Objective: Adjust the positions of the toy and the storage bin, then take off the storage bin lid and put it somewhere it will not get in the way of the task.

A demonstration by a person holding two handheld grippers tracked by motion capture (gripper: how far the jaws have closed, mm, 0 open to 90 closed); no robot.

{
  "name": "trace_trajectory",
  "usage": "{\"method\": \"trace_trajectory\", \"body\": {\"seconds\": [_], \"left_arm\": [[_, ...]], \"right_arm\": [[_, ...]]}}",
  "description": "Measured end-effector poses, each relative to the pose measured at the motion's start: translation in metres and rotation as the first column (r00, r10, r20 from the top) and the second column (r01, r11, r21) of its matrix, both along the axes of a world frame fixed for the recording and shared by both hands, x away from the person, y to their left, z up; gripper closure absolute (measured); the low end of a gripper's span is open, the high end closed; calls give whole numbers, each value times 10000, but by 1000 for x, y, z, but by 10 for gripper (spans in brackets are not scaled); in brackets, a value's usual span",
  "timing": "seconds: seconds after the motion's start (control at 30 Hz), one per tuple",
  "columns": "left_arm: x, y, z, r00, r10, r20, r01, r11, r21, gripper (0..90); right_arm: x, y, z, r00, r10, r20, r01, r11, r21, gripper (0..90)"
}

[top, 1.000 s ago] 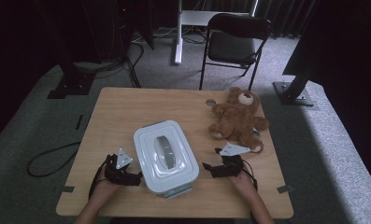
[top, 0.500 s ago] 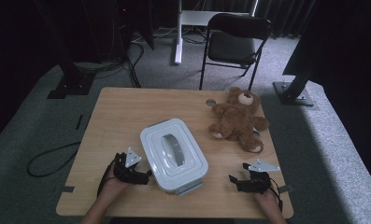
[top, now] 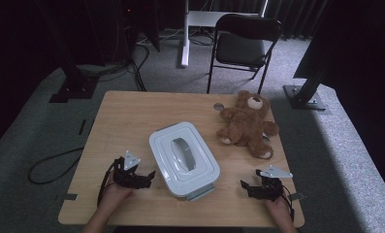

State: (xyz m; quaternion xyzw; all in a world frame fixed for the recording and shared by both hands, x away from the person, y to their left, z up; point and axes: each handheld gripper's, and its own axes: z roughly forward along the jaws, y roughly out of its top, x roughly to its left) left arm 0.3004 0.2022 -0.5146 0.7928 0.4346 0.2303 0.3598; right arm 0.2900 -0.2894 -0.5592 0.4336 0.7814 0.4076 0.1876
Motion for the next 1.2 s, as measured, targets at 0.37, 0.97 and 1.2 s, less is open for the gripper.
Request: {"method": "trace_trajectory", "body": {"seconds": [0.37,0.97,1.2], "left_arm": [[-16,5,49,9992,-342,203,361,9938,-1056,20],[-32,-58,104,9635,-2609,600,2658,9590,-983,21],[-27,-70,106,9583,-2830,393,2856,9526,-1050,21]], "right_arm": [[1,-3,0,9995,-285,-159,286,9996,80,159],[-3,-8,-3,9972,-611,-424,568,9937,-968,137],[-2,-7,-3,9973,-585,-445,537,9933,-1024,130]]}}
